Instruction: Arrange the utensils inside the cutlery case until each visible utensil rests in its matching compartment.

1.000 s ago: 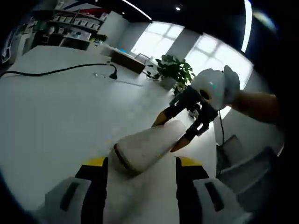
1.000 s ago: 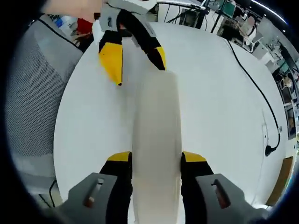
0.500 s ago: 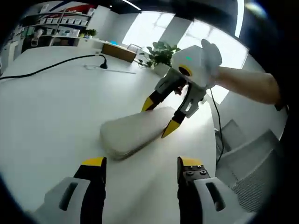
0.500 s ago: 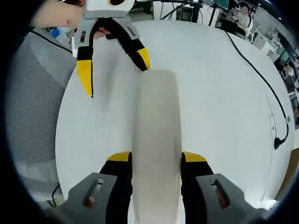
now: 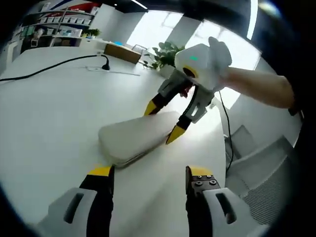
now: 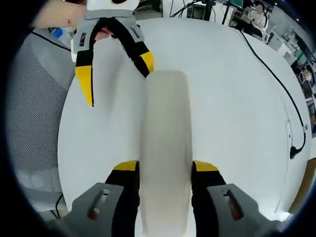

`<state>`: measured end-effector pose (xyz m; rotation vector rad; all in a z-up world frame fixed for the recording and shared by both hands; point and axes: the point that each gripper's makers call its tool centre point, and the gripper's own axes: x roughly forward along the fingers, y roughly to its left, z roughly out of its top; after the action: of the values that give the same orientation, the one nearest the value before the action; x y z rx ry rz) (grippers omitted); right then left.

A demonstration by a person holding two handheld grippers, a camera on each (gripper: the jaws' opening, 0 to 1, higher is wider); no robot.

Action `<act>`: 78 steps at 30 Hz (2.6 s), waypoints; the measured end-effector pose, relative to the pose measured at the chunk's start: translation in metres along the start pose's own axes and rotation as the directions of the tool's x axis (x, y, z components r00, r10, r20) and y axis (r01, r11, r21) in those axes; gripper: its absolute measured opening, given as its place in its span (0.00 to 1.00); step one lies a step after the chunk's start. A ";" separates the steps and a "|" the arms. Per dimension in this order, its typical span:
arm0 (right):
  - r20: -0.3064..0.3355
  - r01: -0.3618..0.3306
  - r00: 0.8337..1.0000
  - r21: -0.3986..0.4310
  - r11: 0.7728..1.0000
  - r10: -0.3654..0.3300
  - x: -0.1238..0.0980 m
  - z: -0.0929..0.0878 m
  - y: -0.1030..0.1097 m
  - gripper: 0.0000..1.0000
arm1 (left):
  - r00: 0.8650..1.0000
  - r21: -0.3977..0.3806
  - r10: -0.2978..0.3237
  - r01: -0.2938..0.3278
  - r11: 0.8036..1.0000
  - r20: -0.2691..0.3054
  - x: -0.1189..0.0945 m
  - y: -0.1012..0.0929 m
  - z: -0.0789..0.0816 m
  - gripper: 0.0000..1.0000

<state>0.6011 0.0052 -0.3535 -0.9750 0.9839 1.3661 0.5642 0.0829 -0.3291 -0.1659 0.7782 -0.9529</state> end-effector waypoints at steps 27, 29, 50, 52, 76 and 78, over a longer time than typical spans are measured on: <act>0.091 0.024 0.995 0.040 0.999 -0.027 -0.021 0.007 -0.008 0.41 | 1.000 -0.014 0.020 -0.020 1.000 0.008 -0.007 0.007 -0.001 0.61; 0.134 0.037 0.990 0.085 0.996 -0.048 -0.037 0.008 -0.009 0.42 | 1.000 -0.006 0.029 -0.029 1.000 0.012 -0.011 0.009 0.001 0.61; -0.006 0.151 0.987 0.384 0.911 -0.161 -0.058 -0.088 0.000 0.00 | 0.986 0.071 0.149 -0.144 0.987 -0.080 0.003 0.021 0.057 0.01; -0.017 0.157 0.987 0.373 0.915 -0.162 -0.057 -0.087 -0.001 0.00 | 0.982 0.088 0.161 -0.152 0.984 -0.100 0.002 0.022 0.054 0.01; -0.184 0.194 0.973 0.320 0.927 -0.140 -0.049 -0.087 -0.008 0.00 | 0.908 0.240 0.251 -0.175 0.955 -0.336 0.008 0.033 0.034 0.00; -0.180 0.167 0.978 0.343 0.924 -0.110 -0.051 -0.088 -0.009 0.00 | 0.915 0.152 0.233 -0.192 0.969 -0.328 0.009 0.032 0.036 0.00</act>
<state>0.6116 -0.0937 -0.3321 -0.8647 1.2094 0.9582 0.6126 0.0874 -0.3223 0.1927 1.0366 -0.8251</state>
